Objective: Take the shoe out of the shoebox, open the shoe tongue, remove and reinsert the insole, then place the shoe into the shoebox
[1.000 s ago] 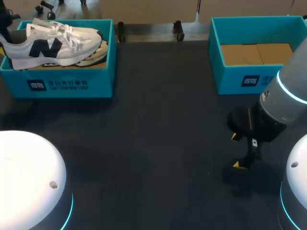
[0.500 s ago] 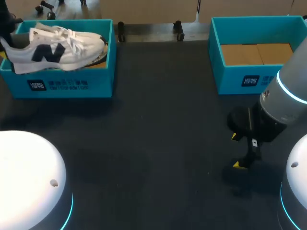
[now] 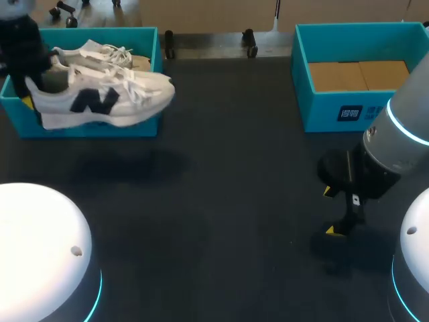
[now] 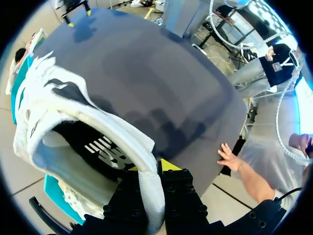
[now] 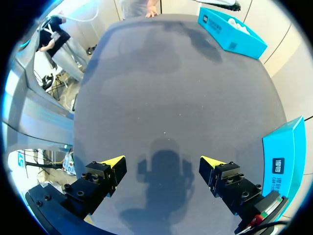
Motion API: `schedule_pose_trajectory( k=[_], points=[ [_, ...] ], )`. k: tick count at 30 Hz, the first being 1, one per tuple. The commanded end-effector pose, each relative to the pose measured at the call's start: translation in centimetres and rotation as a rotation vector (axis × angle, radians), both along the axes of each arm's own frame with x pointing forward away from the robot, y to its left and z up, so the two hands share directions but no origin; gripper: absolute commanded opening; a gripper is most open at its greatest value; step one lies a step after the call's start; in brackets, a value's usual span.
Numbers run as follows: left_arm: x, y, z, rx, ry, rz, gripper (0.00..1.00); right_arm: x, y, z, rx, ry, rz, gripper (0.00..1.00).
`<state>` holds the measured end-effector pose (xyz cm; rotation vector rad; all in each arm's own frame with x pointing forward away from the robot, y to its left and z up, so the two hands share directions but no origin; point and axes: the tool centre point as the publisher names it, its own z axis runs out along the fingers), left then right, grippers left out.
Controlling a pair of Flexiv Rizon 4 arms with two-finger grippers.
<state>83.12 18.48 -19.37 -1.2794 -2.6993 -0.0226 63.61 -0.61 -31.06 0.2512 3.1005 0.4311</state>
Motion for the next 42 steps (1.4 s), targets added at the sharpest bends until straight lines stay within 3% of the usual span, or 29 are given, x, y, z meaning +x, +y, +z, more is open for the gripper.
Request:
schedule_pose_trajectory(
  k=[1,9,29,42],
  points=[
    [-2.3,-1.7,-0.9,0.010,-0.039,-0.026,0.00,-0.1,0.0,-0.1,0.000,-0.002,0.000,1.00],
    [-4.7,-5.0,-2.5,-0.020,0.042,-0.114,0.00,-0.1,0.0,-0.1,0.000,-0.002,0.000,1.00],
    [-4.7,-5.0,-2.5,-0.020,0.042,-0.114,0.00,-0.1,0.0,-0.1,0.000,-0.002,0.000,1.00],
    [-9.5,-11.0,-6.1,-0.018,0.038,-0.220,0.00,-0.1,0.0,-0.1,0.000,-0.002,0.000,1.00]
  ],
)
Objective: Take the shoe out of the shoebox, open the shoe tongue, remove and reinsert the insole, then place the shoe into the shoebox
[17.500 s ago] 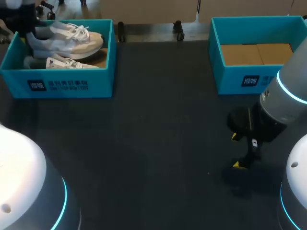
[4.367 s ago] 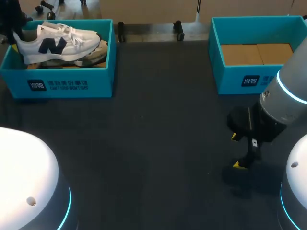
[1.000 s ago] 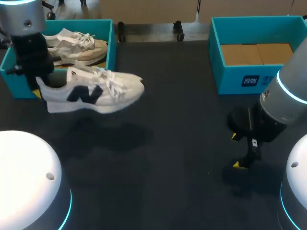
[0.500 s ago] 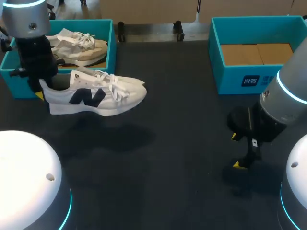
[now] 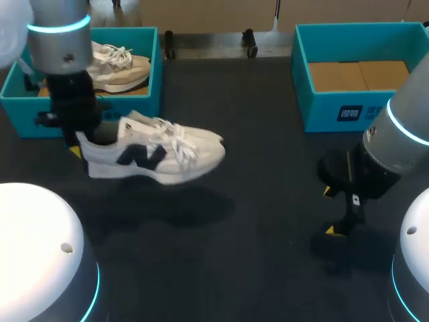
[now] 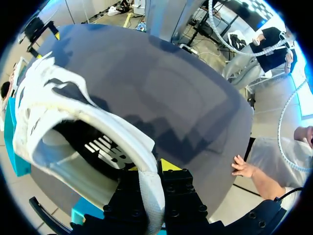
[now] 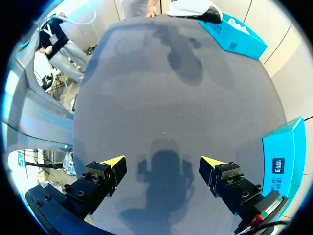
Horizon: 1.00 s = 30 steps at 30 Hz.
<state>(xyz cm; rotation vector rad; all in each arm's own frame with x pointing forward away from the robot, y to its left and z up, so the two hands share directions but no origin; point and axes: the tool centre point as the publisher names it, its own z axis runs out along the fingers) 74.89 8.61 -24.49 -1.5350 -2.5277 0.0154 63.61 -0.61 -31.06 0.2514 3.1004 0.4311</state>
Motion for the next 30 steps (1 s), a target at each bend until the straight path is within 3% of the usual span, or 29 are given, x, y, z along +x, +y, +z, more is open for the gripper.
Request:
schedule_pose_trajectory(
  k=[1,7,23,30],
  points=[
    [-1.5,-1.5,-1.3,0.001,0.011,-0.029,0.00,-0.1,0.0,-0.1,0.000,-0.002,0.000,1.00],
    [-3.2,-4.0,-3.1,0.020,0.053,-0.055,0.00,-0.1,0.0,-0.1,0.000,-0.002,0.000,1.00],
    [-3.2,-4.0,-3.1,0.020,0.053,-0.055,0.00,-0.1,0.0,-0.1,0.000,-0.002,0.000,1.00],
    [-4.1,-5.3,-5.0,0.020,0.063,-0.023,0.00,-0.1,0.0,-0.1,0.000,-0.002,0.000,1.00]
  ],
)
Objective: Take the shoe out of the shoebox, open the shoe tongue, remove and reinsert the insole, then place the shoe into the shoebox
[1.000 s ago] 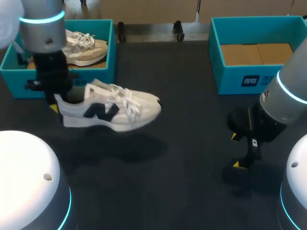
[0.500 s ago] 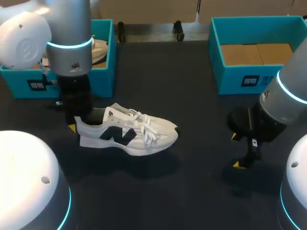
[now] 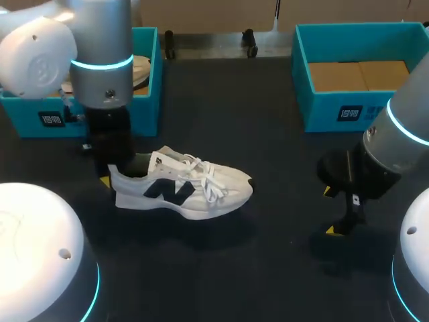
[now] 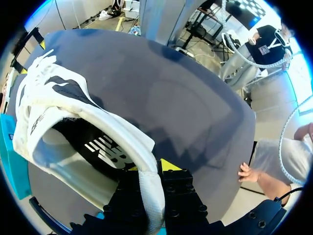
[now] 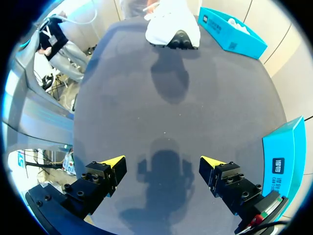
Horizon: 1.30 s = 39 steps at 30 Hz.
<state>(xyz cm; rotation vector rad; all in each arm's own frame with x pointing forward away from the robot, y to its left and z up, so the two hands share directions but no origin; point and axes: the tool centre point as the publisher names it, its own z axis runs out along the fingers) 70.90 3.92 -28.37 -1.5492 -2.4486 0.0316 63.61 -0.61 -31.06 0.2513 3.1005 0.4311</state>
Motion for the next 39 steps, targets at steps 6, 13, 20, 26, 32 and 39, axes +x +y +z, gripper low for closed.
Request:
schedule_pose_trajectory(
  k=[6,13,20,26,32,39],
  points=[
    [-0.7,-1.6,-2.4,-0.008,0.021,0.012,0.00,-0.1,0.0,-0.1,0.000,-0.002,0.000,1.00],
    [-1.4,-3.2,-3.8,0.006,0.006,-0.032,0.00,-0.1,0.0,-0.1,0.000,-0.002,0.000,1.00],
    [-1.5,-4.8,-4.9,0.027,-0.047,-0.048,0.00,-0.1,0.0,-0.1,0.000,-0.002,0.000,1.00],
    [-1.5,-5.4,-5.9,0.027,-0.047,-0.060,0.00,-0.1,0.0,-0.1,0.000,-0.002,0.000,1.00],
    [-1.8,-5.9,-6.5,0.014,-0.043,-0.091,0.00,-0.1,0.0,-0.1,0.000,-0.002,0.000,1.00],
    [-2.8,-6.7,-7.3,0.015,-0.050,-0.121,0.00,-0.1,0.0,-0.1,0.000,-0.002,0.000,1.00]
  ],
)
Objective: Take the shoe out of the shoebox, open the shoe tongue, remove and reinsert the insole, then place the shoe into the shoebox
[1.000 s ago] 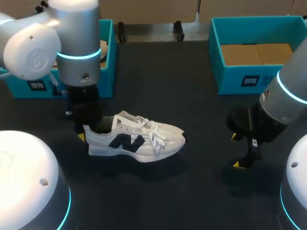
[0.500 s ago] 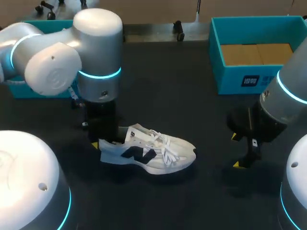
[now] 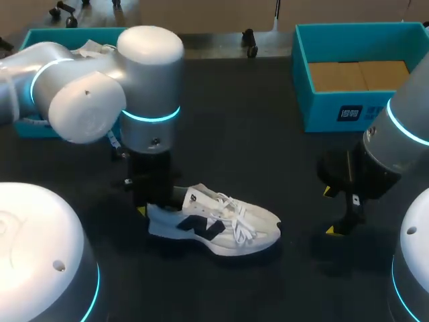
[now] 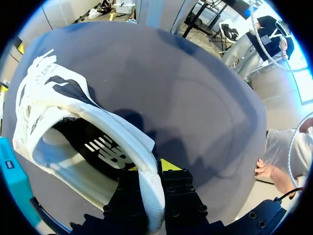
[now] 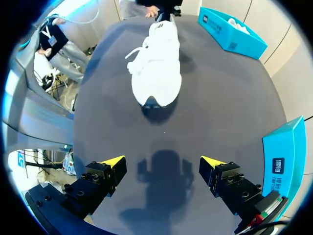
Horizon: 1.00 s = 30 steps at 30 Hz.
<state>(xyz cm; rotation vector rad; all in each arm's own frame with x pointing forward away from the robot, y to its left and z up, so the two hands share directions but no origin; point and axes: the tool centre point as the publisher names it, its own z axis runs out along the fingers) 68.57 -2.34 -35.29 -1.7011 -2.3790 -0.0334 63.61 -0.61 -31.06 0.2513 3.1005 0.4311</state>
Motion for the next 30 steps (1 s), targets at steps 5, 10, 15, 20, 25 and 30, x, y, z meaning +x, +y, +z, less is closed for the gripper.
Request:
schedule_pose_trajectory(
  k=[5,10,15,20,25,30],
  points=[
    [-0.9,-0.9,-0.8,0.009,-0.027,-0.015,0.00,-0.1,0.0,-0.1,0.000,-0.002,0.000,1.00],
    [-1.1,-1.3,-1.2,0.012,-0.040,-0.020,0.00,-0.1,0.0,-0.1,0.000,-0.002,0.000,1.00],
    [-1.1,-1.6,-1.4,0.016,-0.044,-0.020,0.00,-0.1,0.0,-0.1,0.000,-0.002,0.000,1.00],
    [-1.0,-1.9,-1.6,0.015,-0.046,-0.026,0.00,-0.1,0.0,-0.1,0.000,-0.002,0.000,1.00],
    [-1.3,-2.3,-2.0,0.018,-0.046,-0.044,0.00,-0.1,0.0,-0.1,0.000,-0.002,0.000,1.00],
    [-1.5,-2.9,-2.3,0.020,-0.056,-0.057,0.00,-0.1,0.0,-0.1,0.000,-0.002,0.000,1.00]
  ],
)
